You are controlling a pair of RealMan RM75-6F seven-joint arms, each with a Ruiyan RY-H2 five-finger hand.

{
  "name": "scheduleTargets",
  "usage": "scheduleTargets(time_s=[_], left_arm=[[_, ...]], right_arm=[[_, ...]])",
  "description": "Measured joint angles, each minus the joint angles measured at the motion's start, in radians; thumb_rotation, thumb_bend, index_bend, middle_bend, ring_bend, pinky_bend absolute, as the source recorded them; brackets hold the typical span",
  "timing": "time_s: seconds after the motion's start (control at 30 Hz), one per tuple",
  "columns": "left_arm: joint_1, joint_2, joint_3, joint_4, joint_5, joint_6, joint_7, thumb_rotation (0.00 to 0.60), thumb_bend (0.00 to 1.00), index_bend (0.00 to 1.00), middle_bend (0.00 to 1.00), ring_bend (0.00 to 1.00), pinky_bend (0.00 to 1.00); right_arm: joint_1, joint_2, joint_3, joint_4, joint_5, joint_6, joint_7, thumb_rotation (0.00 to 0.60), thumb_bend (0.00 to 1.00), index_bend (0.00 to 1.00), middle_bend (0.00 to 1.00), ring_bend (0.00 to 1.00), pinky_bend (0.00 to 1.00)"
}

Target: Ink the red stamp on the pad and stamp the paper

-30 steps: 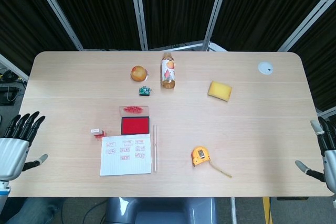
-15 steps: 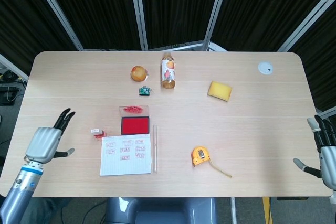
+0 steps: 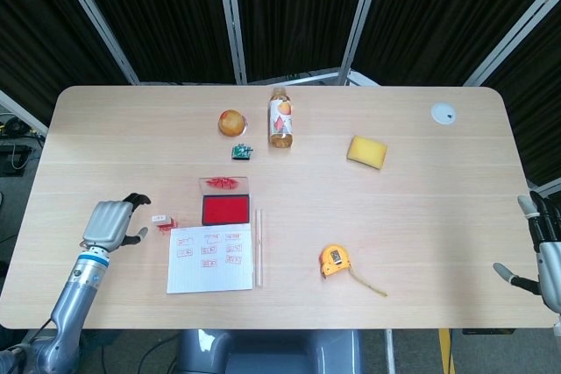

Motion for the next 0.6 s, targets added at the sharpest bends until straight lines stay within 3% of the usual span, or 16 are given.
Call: scheduleTargets(time_s=[0.6], left_arm=[[-0.057,-0.123,0.003,0.169,-0.054,-0.054,-0.006,0.6,0.26,0.37,0.4,0.84,0.86]], right_arm=[[0.018,-0.013,0.009,0.017,0.041,-0.038,-0.016,0.6,0.0,0.0,0.0,0.0,0.0]])
